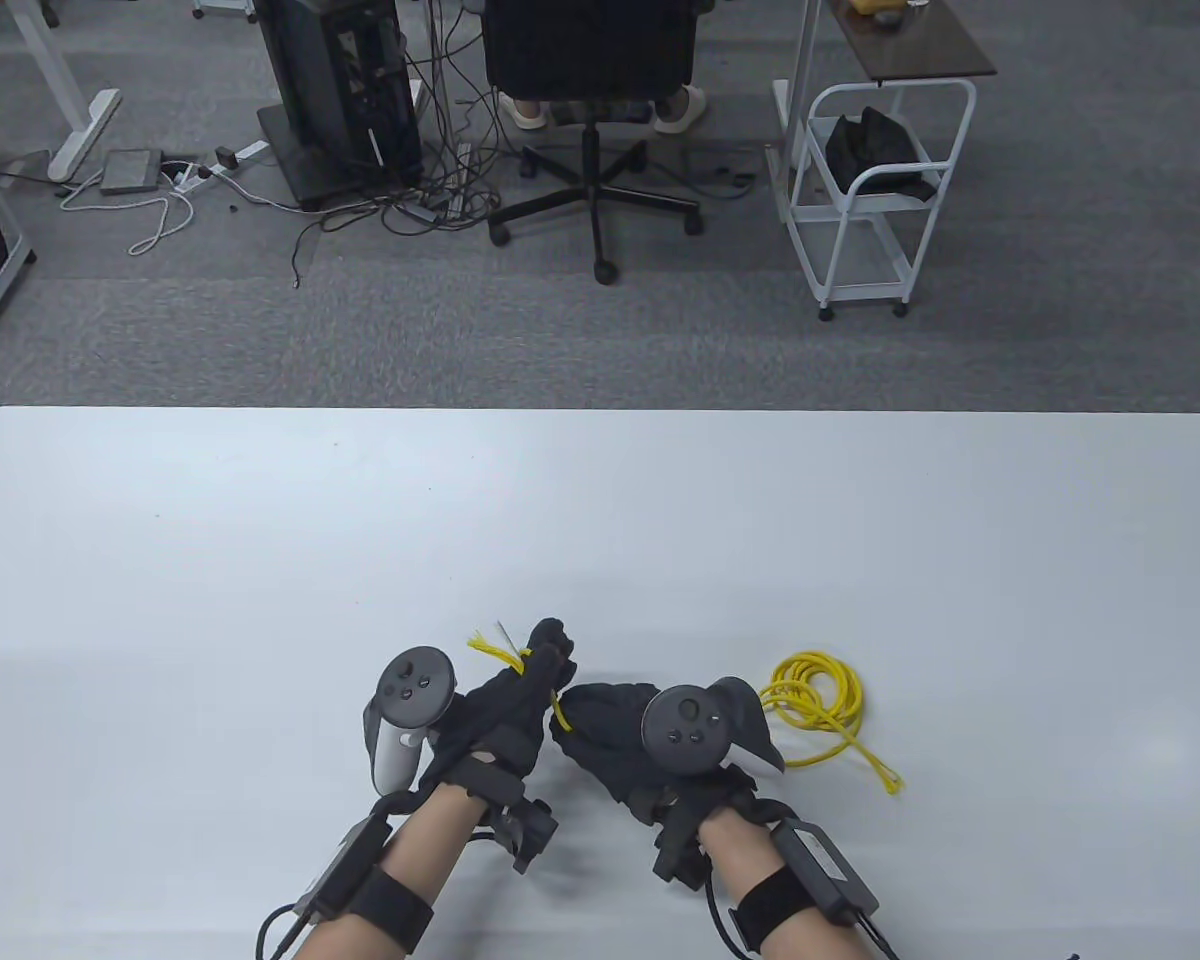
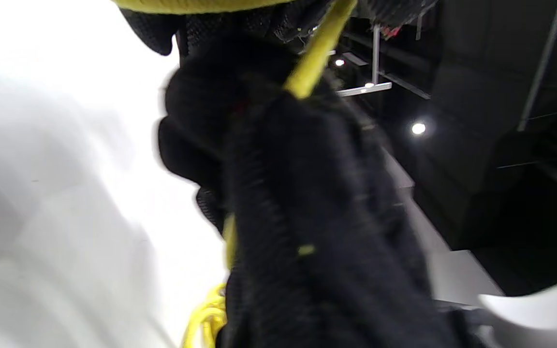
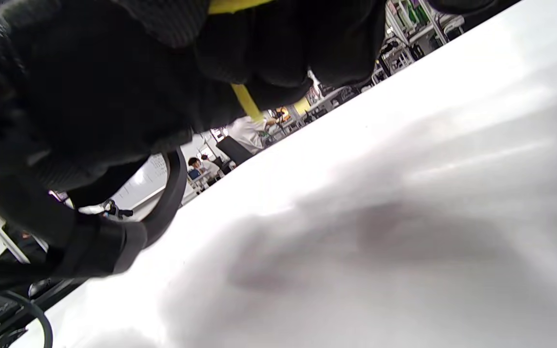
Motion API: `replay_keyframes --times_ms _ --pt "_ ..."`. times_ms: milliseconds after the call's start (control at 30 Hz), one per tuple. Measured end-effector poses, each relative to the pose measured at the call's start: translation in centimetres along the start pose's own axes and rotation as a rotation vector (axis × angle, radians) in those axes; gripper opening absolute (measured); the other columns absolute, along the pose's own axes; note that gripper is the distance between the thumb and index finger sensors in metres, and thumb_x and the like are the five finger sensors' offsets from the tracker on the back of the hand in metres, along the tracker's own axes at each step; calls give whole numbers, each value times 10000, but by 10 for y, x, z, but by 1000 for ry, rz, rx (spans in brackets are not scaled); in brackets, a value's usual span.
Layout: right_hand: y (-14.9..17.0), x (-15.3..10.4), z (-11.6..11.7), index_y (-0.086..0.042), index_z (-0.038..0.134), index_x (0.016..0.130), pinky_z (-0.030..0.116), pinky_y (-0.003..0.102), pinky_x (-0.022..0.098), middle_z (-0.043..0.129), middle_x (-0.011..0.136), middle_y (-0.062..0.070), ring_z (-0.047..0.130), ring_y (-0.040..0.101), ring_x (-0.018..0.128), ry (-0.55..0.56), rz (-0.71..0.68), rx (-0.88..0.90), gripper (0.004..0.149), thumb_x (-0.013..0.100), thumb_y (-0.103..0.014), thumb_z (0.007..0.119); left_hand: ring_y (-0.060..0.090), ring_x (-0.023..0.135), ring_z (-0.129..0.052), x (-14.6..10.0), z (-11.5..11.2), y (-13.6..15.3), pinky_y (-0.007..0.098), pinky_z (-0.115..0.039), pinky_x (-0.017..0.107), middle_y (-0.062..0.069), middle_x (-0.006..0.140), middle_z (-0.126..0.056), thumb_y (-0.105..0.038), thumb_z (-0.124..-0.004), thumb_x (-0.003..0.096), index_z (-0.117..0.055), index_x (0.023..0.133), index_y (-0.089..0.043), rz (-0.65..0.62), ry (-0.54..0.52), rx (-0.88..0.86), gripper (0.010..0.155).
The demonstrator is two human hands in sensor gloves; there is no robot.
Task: Coil the rope
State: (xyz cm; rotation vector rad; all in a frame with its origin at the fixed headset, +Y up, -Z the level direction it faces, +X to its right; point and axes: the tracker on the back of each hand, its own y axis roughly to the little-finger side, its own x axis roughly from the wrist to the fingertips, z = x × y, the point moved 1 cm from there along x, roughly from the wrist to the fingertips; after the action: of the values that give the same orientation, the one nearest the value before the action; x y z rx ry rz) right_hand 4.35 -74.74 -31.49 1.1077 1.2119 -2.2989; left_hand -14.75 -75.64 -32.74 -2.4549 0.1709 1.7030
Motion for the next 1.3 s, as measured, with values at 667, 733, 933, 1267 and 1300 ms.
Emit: replay_keyframes --times_ms 667,733,933,1267,1300 --pt "21 -1 2 -166 722 927 527 728 652 783 969 159 815 447 821 -120 127 -23 417 592 -405 652 191 615 -1122 1 -13 -14 320 -894 515 114 890 -993 -530 -661 565 -756 1028 -173 -142 121 -247 592" --pt "23 -2 0 -166 719 926 526 730 651 782 969 157 816 444 822 -104 134 -26 418 590 -406 660 175 558 -1140 3 -15 -13 312 -907 483 102 838 -1029 -518 -692 563 -764 1022 -162 -130 146 -212 585" --pt "31 -6 -13 -174 714 922 525 731 652 781 971 147 821 435 823 -23 166 -26 412 582 -405 692 155 495 -1150 6 -24 -11 307 -916 445 84 745 -1085 -490 -703 576 -844 958 -170 -75 292 -118 518" --pt "44 -15 -34 -172 716 917 517 738 653 779 972 143 818 432 831 104 192 114 407 576 -393 718 204 519 -1141 9 -35 -2 339 -894 470 119 740 -1089 -521 -633 597 -905 901 -172 71 486 61 537" --pt "43 -14 -34 -170 717 916 516 739 652 779 972 143 816 433 832 111 188 130 406 576 -392 719 206 530 -1139 9 -36 0 339 -890 478 122 752 -1084 -525 -623 600 -904 904 -171 83 505 107 544"
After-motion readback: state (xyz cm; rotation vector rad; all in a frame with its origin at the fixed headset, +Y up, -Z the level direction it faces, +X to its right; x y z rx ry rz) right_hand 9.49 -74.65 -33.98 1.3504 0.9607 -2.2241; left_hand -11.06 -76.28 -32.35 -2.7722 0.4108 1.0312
